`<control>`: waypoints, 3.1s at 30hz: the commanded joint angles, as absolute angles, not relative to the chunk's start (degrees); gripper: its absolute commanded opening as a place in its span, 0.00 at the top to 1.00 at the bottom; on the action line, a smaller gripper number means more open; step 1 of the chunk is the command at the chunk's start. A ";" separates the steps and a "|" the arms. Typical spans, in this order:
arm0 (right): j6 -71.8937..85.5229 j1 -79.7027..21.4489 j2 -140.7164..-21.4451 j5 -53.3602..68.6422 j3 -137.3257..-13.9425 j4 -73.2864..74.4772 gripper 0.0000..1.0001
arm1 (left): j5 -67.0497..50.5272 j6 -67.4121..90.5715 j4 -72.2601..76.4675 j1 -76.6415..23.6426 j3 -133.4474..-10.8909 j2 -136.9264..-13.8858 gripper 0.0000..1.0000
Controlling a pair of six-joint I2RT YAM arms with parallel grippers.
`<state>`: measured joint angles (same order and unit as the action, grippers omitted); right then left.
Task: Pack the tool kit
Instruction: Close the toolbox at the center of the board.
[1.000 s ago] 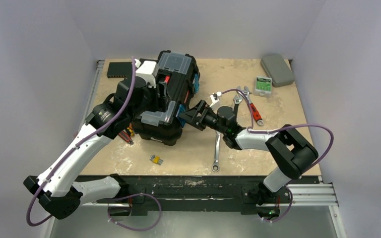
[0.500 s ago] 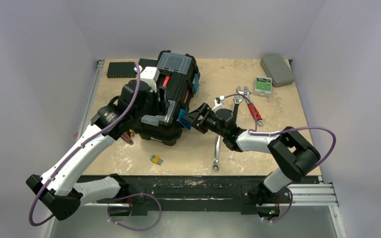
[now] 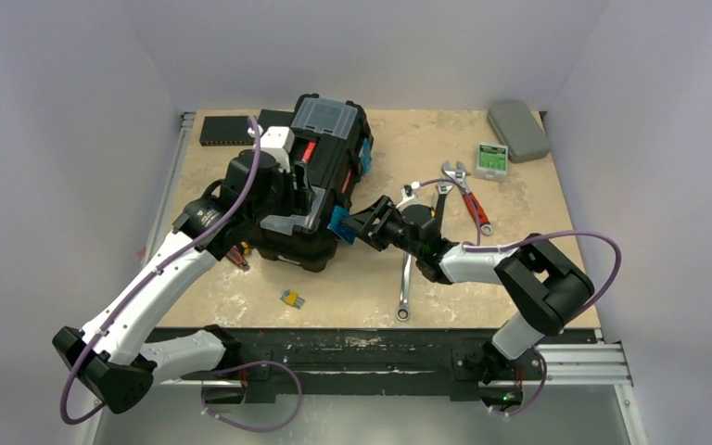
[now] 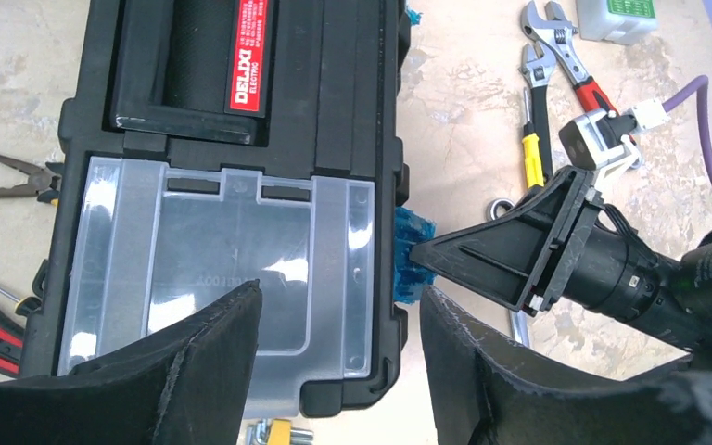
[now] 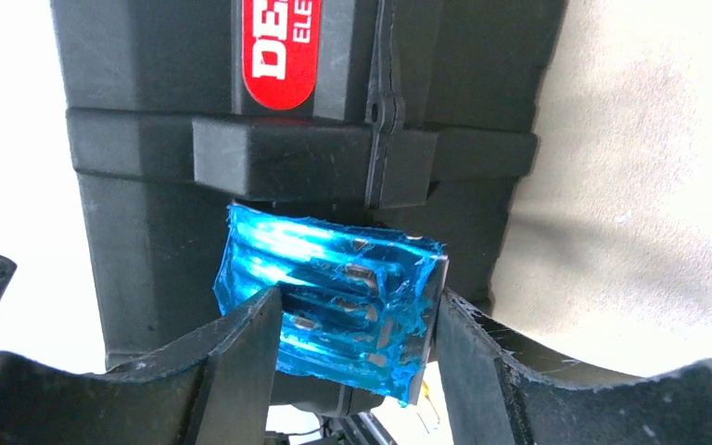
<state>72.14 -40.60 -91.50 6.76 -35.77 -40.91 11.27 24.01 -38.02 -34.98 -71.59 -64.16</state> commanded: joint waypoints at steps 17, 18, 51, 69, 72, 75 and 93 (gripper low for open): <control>72.83 -40.57 -101.95 8.49 -32.66 -50.30 0.46 | 1.53 27.81 -31.93 -30.44 -67.68 -63.54 0.40; 72.85 -40.52 -102.03 8.59 -32.49 -50.83 0.45 | 1.30 27.84 -31.70 -30.37 -67.70 -63.63 0.40; 65.52 -41.64 -91.68 -18.72 -61.50 25.91 1.00 | 0.59 32.19 -39.42 -5.64 -74.14 -67.69 0.07; 72.56 -51.27 -105.33 -24.70 -80.80 39.66 1.00 | -15.36 34.62 -11.87 0.00 -50.72 -70.71 0.05; 72.68 -51.34 -106.26 -22.74 -81.31 36.47 1.00 | -18.30 35.82 -9.80 -0.09 -48.38 -71.72 0.06; 71.06 -51.37 -106.67 -20.43 -81.10 31.59 1.00 | -20.03 37.74 -6.62 -0.43 -44.54 -71.54 0.07; 63.58 -51.04 -109.94 -12.00 -81.76 17.89 1.00 | -27.10 42.24 3.15 -1.72 -33.07 -75.36 0.12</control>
